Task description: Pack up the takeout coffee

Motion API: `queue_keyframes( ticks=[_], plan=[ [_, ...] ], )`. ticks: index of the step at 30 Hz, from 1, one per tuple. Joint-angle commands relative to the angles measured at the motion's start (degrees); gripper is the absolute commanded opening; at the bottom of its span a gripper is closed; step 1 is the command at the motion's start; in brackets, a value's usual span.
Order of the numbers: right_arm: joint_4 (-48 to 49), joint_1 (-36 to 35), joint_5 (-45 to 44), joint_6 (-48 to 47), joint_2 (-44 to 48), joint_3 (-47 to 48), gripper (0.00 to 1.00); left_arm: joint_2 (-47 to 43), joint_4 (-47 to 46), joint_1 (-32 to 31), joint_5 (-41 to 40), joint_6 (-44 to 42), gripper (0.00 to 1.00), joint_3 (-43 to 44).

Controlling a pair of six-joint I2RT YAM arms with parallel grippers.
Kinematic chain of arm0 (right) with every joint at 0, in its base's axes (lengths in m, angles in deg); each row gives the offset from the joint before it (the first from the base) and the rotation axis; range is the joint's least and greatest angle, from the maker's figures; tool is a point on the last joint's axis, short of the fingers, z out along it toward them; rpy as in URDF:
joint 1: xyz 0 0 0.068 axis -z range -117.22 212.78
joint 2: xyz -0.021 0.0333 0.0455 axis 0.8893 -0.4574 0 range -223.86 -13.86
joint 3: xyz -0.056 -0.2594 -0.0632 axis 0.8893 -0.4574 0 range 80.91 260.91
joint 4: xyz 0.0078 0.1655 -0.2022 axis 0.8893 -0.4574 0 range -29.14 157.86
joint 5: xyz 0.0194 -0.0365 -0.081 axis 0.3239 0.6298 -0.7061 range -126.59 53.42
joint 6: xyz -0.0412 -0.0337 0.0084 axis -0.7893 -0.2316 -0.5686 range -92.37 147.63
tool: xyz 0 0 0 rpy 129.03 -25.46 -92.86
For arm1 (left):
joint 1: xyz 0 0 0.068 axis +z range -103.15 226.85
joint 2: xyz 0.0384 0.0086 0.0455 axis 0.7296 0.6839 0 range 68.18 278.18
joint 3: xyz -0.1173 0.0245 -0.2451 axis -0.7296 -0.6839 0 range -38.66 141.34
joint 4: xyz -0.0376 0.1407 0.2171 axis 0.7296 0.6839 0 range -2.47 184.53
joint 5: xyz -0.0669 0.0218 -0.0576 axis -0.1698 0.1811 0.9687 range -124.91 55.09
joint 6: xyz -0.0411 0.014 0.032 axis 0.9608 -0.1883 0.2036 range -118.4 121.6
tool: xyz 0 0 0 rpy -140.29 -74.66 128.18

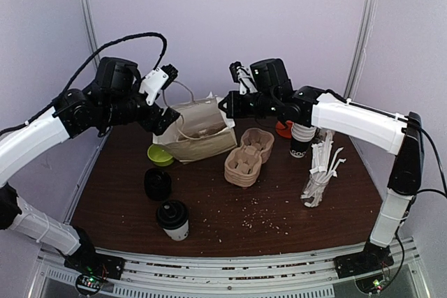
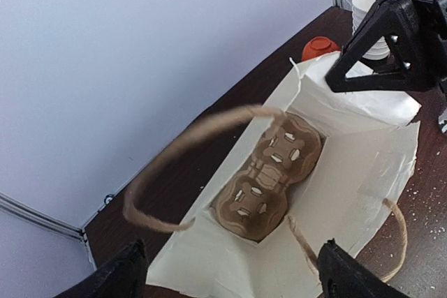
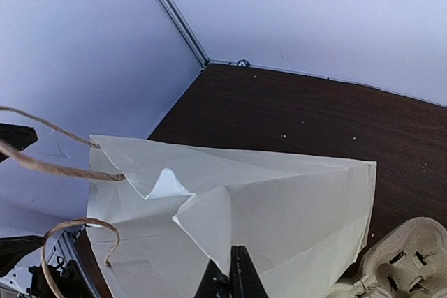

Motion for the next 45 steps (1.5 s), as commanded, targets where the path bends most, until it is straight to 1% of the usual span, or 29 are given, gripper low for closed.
queue_keyframes(
  ticks=[1, 7, 13, 22, 26, 32, 43, 45],
  plan=[
    [-2.39, 0.95, 4.73, -3.92, 1.91, 0.59, 0.00, 0.43, -1.39, 0.65, -0.22, -1.54, 0.87, 3.00],
    [-3.71, 2.05, 7.26, -6.31, 2.98, -0.45, 0.00, -1.93, 0.62, 0.79, 1.01, -1.63, 0.89, 3.58],
    [-4.45, 2.95, 9.25, -7.36, 3.63, -0.47, 0.00, -4.01, 2.00, 0.79, 0.24, -2.75, 0.89, 0.99],
    [-4.86, 3.76, 11.37, -7.90, 3.83, -0.48, 0.00, -4.67, 4.62, 0.79, 0.88, -3.51, 0.90, 3.67],
    [-5.90, 4.10, 12.91, -9.77, 3.66, -0.32, 0.00, -2.44, 5.79, 0.79, 0.60, -4.42, 0.88, 3.97],
    [-7.57, 4.85, 16.70, -12.94, 3.46, 0.20, 0.00, 0.67, 5.09, 1.07, -0.91, -5.38, 0.86, 5.71],
    [-8.00, 5.98, 20.21, -14.64, 3.87, -0.05, 0.00, 4.69, 2.44, 3.22, 0.21, -7.73, 0.81, 6.17],
    [-8.00, 5.98, 20.67, -14.84, 3.88, 0.04, 0.00, 5.44, 2.07, 3.33, 1.39, -8.36, 0.80, 6.17]
  ],
)
